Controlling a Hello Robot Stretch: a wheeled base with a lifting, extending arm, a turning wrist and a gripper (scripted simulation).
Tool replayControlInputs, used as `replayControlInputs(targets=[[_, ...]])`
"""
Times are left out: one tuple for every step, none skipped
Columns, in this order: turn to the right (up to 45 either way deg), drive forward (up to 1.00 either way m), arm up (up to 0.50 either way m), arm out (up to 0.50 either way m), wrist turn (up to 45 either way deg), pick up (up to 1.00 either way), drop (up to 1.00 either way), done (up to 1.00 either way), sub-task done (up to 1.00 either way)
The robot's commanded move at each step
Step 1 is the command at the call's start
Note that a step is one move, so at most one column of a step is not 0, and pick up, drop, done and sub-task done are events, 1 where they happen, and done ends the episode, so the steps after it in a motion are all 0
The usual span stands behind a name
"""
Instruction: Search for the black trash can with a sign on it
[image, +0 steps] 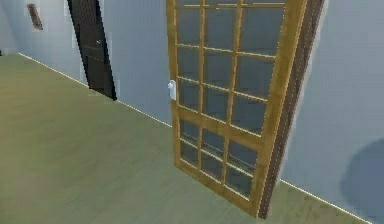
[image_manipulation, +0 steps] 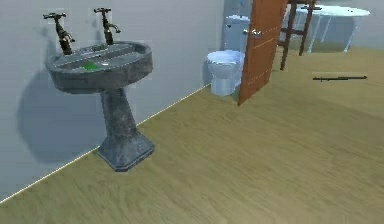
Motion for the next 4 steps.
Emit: replayControlInputs(targets=[[-45.0, 0.0, 0.0, 0.0, 0.0, 0.0, 0.0, 0.0, 0.0], [-3.0, 0.0, 0.0, 0.0, 0.0, 0.0, 0.0, 0.0, 0.0], [0.0, 1.0, 0.0, 0.0, 0.0, 0.0, 0.0, 0.0, 0.0], [-3.0, 0.0, 0.0, 0.0, 0.0, 0.0, 0.0, 0.0, 0.0]])
